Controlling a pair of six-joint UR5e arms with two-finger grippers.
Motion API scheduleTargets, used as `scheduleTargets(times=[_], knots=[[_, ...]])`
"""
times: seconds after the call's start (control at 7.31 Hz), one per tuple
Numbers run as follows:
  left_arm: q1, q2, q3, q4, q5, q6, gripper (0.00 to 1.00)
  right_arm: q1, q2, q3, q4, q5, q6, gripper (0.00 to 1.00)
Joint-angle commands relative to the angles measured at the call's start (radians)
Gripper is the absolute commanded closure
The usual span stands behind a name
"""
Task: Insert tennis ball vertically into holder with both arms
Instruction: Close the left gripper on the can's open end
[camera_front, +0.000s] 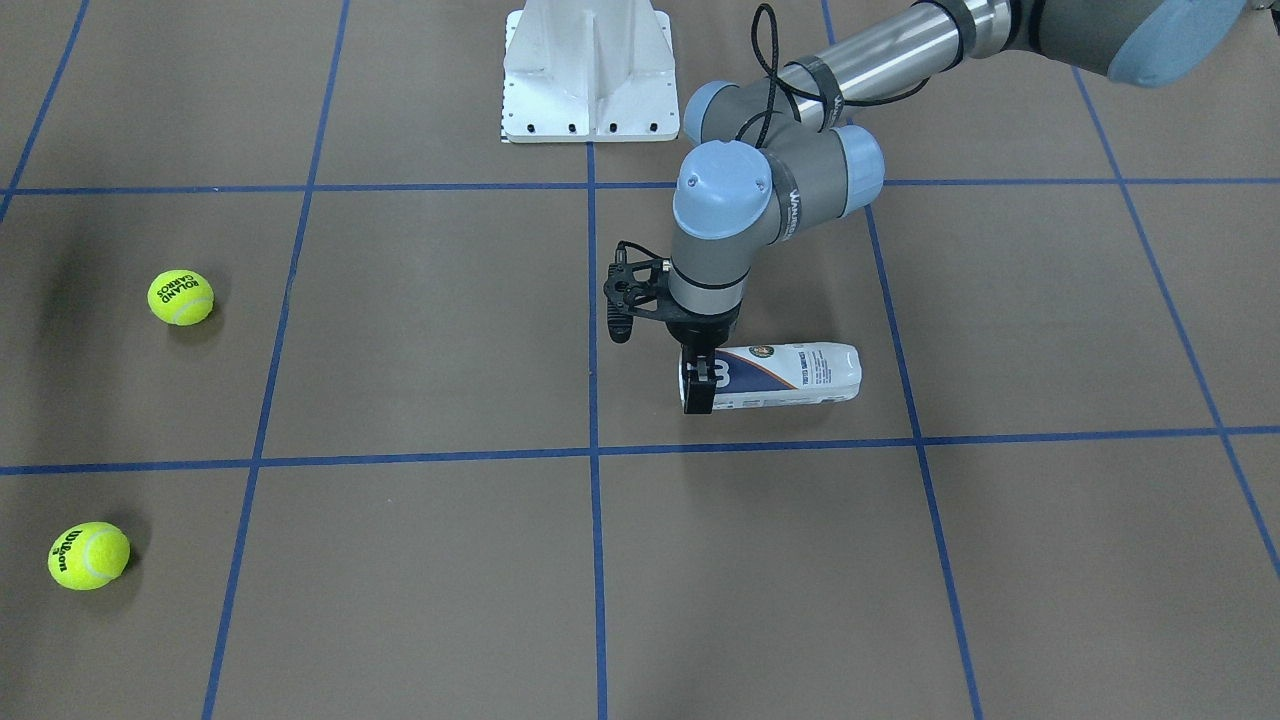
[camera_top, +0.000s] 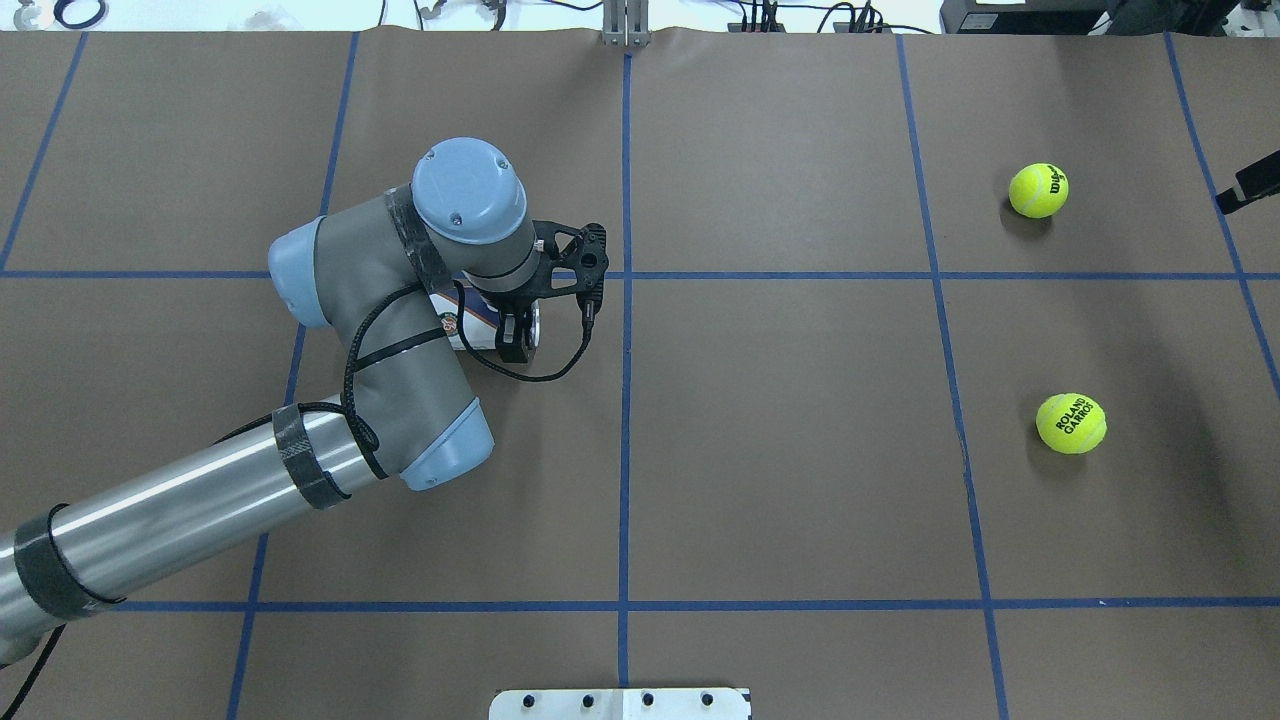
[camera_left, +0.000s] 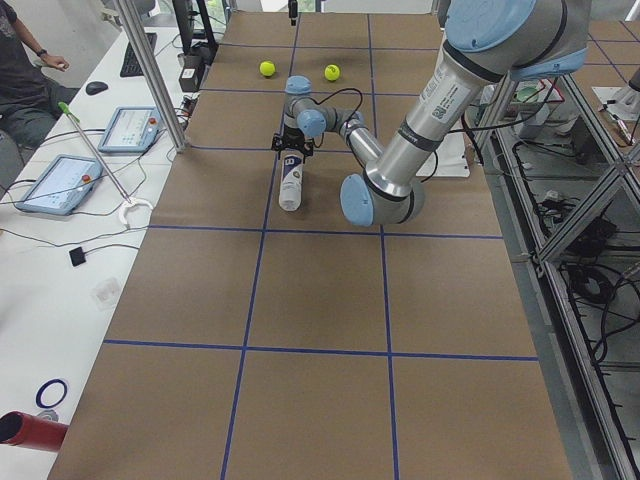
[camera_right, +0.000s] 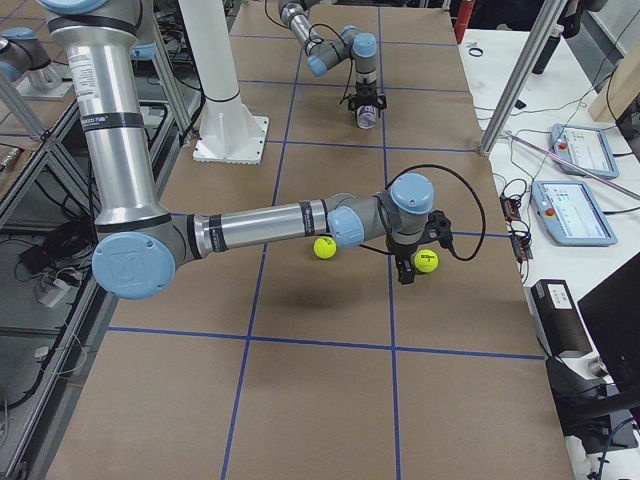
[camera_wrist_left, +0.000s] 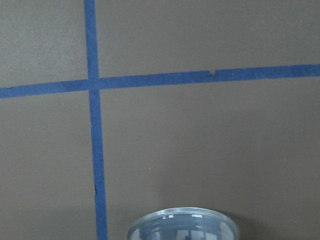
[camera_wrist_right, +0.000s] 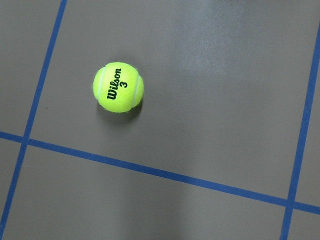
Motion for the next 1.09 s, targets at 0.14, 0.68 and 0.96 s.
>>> scheduleTargets(times=[0.14, 0.68, 0.96], knots=[[0.004, 0.003, 0.019, -0.023, 0.000, -0.012, 0.00, -0.002, 0.000, 0.001, 0.000, 0.000, 0.000, 0.01], [0.004, 0.003, 0.038, -0.045, 0.000, -0.014, 0.01, -0.003, 0.000, 0.001, 0.000, 0.000, 0.000, 0.01], [0.004, 0.001, 0.053, -0.076, 0.000, -0.028, 0.03, -0.003, 0.000, 0.002, 0.000, 0.000, 0.002, 0.00]])
